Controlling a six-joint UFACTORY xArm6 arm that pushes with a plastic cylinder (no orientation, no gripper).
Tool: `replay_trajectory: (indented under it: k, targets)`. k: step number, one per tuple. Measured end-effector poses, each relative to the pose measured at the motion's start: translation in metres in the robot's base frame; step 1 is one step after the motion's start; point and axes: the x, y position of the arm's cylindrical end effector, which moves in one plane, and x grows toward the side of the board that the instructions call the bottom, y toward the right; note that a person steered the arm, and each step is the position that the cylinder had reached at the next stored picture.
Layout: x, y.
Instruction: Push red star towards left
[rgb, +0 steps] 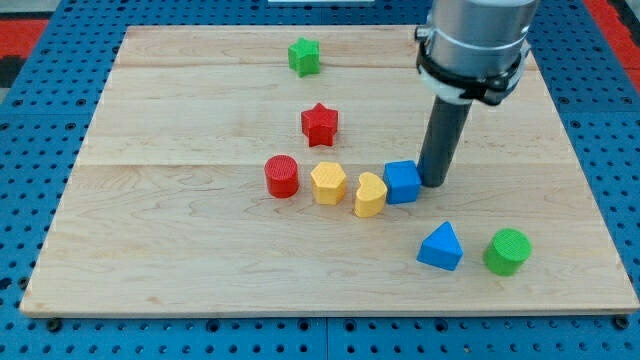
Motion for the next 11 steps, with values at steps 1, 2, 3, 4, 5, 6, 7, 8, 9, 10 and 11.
replay_trajectory:
  k: [1,2,3,4,5,6,7,8,9,10,11]
  targets:
    - [-0.008,-0.006]
    - [-0.034,-0.015]
    - [-0.042,-0.058]
    - [-0.021,-0.08]
    - [0.014,-0.059]
    - [0.02,-0.042]
    - [-0.008,-0.046]
    - [-0.019,-0.085]
    - [-0.05,-0.081]
    - [-0.036,-0.037]
    - [0.01,-0.032]
